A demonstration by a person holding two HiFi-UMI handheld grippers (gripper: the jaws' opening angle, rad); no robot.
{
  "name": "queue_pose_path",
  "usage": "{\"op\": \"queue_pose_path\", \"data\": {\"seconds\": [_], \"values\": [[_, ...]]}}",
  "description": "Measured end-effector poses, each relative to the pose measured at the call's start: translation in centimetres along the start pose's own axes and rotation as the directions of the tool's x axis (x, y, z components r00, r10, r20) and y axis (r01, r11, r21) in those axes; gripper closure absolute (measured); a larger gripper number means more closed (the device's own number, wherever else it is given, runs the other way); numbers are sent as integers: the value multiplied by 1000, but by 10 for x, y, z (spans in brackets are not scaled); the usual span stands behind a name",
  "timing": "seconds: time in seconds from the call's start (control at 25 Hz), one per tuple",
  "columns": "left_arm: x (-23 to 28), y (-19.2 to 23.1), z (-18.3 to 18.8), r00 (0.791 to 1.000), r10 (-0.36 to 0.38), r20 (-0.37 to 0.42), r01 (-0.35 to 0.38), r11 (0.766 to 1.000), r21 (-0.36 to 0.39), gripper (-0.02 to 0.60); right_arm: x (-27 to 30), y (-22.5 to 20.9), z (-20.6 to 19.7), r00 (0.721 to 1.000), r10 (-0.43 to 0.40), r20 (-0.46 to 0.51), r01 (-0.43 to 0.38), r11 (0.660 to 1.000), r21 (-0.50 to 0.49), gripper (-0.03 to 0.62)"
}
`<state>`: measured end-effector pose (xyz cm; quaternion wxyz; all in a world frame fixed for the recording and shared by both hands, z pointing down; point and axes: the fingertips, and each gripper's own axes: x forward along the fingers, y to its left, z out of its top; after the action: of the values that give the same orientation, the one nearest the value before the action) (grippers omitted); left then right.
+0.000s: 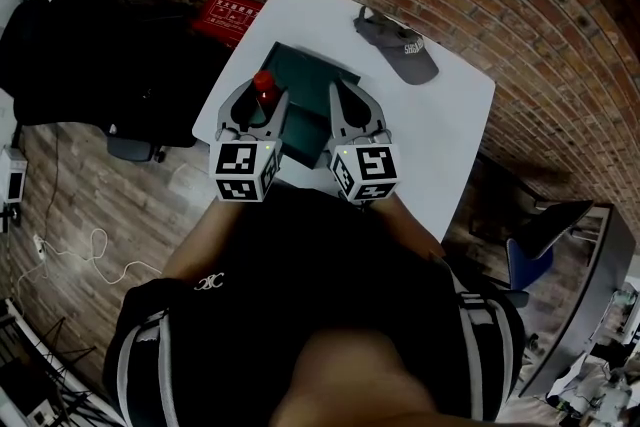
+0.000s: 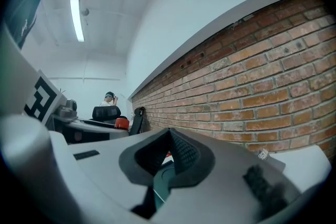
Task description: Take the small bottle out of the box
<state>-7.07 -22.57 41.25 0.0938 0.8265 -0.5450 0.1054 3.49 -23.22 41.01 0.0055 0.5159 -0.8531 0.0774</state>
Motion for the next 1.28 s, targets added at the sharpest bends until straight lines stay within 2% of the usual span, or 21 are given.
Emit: {"op": "queue_pose_path", "data": {"seconds": [0.8,1.28], "values": [[-14,5,-7,1000,-15,-19,14,1000,-19,360,-4,24,-2,999,39,-12,-39,999,-7,565],[-14,10,-8,999,-43,-28,42,999,-14,360,3,31,-4,999,23,-23,-23,1000,-5,565]]}}
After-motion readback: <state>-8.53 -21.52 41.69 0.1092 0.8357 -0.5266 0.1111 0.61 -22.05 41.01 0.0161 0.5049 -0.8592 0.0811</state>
